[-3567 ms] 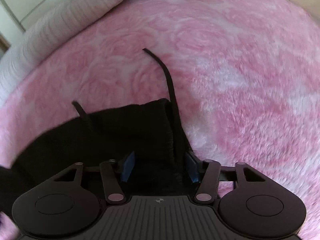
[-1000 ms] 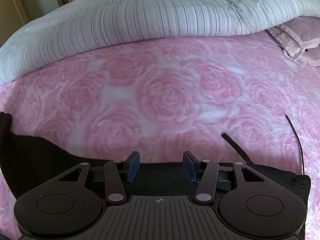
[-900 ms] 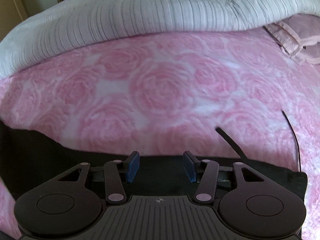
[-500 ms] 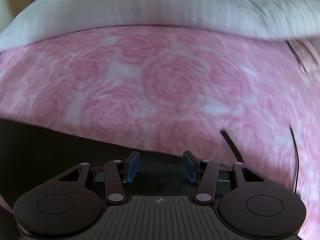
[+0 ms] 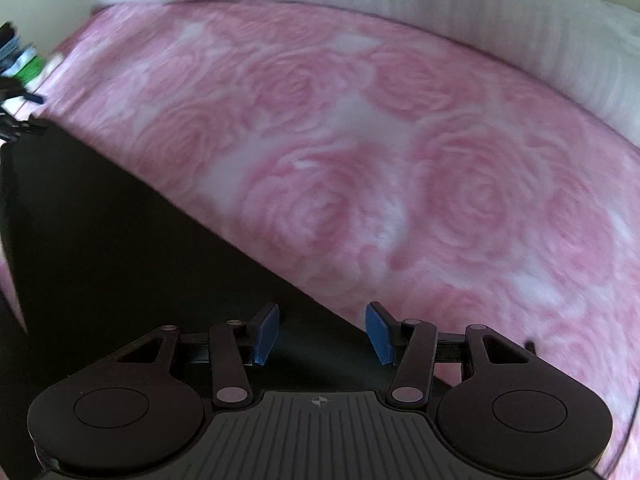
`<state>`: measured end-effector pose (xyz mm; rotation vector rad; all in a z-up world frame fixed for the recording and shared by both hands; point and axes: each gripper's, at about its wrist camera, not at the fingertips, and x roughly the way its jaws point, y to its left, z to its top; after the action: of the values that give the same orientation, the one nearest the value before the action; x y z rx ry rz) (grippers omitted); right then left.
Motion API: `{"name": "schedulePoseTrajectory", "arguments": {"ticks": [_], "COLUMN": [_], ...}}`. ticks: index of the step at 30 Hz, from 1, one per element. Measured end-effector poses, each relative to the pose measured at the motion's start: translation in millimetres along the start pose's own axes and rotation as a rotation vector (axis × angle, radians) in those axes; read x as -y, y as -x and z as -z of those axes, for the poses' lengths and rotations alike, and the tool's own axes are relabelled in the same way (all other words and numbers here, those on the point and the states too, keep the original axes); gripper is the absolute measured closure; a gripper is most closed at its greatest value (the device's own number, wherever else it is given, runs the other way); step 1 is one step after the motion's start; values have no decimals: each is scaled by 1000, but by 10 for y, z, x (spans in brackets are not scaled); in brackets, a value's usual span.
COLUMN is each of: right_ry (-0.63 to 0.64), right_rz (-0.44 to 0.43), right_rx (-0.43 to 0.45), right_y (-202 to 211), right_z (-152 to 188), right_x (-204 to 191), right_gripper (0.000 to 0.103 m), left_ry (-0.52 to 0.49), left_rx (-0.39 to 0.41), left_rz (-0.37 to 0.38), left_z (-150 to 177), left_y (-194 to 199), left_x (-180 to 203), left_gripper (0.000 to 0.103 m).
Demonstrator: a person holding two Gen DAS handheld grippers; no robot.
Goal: Fold clothes
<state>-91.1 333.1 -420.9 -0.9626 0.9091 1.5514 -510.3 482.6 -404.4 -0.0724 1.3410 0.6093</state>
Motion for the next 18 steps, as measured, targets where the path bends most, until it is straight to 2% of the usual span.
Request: {"name": "schedulePoseTrajectory", "arguments": {"ticks": [2,3,4,5,6,7,11,13,15,17,18], "right_ry": [26,38,51,64,77,87,94,79,61,40,28], "right_rz": [-18,-28,-37,-46,-55,-61,-28,15,66,110,126], "right_rx": [-14,-21,-28,-35,-42,-41,35,76,94,65,41], "right_y": [-74,-111,-149,-186,-223,-233,-41,30,3,-119,-177], "right_z": [-15,-23,-31,-39,-46,-54,-58,-62,-75,-80,-85], "right_x": [1,1,2,2,3,3,33,69,82,79,79], "right_gripper": [51,51,54,81,96,100,101,101,101,98,89], "left_ry": [-11,-31,-57,-84,-110,-114,44,55,20,7,22], "left_rx": [-12,-9,-3,2,8,31,155,176,120,45,20], "left_rz": [68,67,55,44,33,2,-98,-125,-195,-282,-310], "left_z": [-19,-23,-26,-29,-31,-38,-130,-222,-305,-327,-314], "left_y": [-14,-9,-3,3,10,35,131,60,-117,-265,-306], "left_x": [-34,-9,29,67,105,118,-114,-140,-79,-54,-71], "left_gripper": [65,89,99,99,99,99,99,98,98,93,83]}}
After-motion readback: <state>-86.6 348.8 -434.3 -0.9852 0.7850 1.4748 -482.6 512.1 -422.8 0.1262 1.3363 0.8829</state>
